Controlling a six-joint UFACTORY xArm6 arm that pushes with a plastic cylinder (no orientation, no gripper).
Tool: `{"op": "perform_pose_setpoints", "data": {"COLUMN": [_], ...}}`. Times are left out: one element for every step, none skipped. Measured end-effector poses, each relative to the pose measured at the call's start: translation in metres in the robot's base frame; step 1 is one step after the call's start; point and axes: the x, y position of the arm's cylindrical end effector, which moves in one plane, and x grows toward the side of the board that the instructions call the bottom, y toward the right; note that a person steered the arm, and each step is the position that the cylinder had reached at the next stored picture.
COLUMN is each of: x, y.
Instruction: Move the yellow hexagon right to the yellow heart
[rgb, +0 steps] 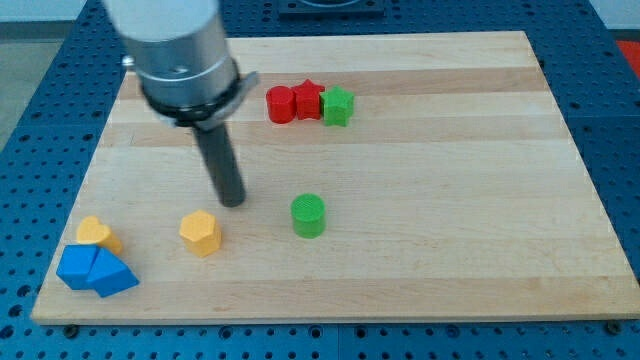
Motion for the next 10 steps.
{"op": "perform_pose_setpoints", "data": {"x": [0.016, 0.044, 0.046, 0.046, 0.046, 0.046, 0.046, 0.046, 0.046, 0.046], "y": [0.02, 0.007, -0.025, -0.057, -0.062, -0.065, -0.069, -0.076, -0.085, -0.092]}}
